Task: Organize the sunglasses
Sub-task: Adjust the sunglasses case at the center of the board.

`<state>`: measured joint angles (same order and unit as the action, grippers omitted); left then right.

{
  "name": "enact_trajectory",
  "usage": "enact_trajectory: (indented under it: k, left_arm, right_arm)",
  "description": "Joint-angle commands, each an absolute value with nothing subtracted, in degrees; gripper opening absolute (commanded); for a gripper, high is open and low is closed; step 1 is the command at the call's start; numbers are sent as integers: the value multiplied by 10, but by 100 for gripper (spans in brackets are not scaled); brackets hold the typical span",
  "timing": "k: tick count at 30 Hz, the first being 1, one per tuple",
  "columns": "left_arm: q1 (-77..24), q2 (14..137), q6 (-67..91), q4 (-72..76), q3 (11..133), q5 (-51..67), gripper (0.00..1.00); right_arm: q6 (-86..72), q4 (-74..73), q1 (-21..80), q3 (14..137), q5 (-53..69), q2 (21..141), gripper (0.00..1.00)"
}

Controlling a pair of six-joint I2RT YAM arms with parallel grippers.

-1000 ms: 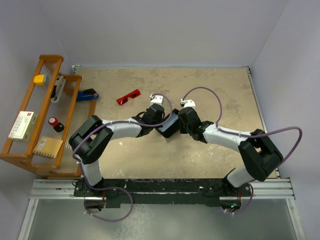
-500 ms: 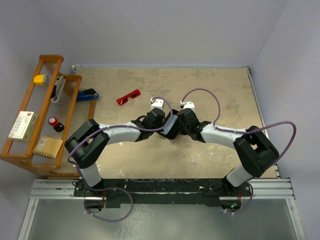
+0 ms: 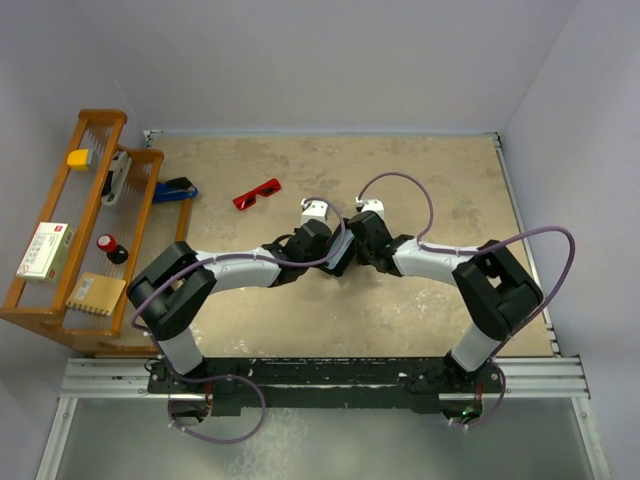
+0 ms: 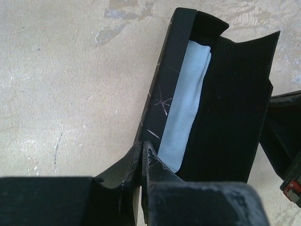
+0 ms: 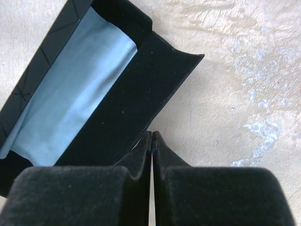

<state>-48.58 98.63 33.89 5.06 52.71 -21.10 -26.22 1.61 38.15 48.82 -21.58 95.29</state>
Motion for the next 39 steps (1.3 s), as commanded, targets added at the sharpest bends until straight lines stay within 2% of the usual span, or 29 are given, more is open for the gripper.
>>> enact_trajectory:
  k: [1, 7, 21, 39]
  left_arm:
    - [-490, 959, 346, 59, 526, -220, 0]
    - [-490, 958, 344, 54, 531, -221, 0]
    - [-490, 980, 319, 49, 530, -253, 0]
    - [-490, 1021, 302, 68, 519, -214, 0]
  right_arm:
    - [-254, 15, 376, 535, -235, 960, 0]
    - [-258, 9, 376, 533, -235, 953, 0]
    - [-266, -24, 376, 491, -246, 852, 0]
    - [-272, -11, 376, 490, -238, 889, 0]
